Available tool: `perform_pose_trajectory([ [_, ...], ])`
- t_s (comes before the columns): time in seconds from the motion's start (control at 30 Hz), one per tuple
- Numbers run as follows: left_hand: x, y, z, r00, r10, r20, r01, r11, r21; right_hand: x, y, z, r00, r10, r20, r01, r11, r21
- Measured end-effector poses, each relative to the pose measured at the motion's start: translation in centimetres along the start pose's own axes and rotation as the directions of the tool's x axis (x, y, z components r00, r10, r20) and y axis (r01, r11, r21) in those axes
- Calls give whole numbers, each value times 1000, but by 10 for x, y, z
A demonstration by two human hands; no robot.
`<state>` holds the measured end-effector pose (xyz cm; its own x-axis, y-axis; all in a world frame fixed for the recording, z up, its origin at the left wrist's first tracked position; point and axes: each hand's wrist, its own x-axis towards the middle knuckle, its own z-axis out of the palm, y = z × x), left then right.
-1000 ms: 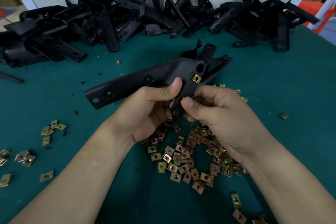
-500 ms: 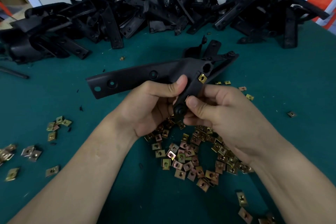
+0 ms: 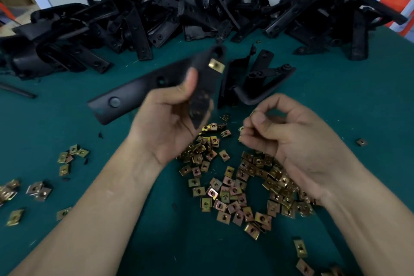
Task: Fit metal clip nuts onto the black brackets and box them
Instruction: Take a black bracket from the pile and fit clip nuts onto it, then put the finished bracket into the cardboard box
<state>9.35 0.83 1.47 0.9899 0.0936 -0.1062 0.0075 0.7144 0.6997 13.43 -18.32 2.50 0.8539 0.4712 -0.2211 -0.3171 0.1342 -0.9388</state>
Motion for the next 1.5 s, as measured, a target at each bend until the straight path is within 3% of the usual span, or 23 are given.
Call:
perform_pose_trajectory([
  [0.07,2,6,-3,998,16,-67,-26,989,-149,1,-3,-4,1000,-28,-11,28,999,42],
  [0.2,4,1,-3,990,28,-135,-38,997,-74,0,-2,2,998,-29,48,23,992,124],
  [0.53,2,-10,-2,996,-36,78,31,997,69,-3,9,17,993,-86,77,74,988,138],
  [0.8,2,-13,-3,993,-67,100,54,991,125,-3,12,20,994,-64,90,42,971,234],
  [1.37,-1,-21,5,986,-93,137,70,984,164,-2,20,18,978,-204,51,199,976,88],
  [1.5,0,-20,4,993,-74,92,57,981,184,-1,20,19,960,-278,42,277,961,15],
])
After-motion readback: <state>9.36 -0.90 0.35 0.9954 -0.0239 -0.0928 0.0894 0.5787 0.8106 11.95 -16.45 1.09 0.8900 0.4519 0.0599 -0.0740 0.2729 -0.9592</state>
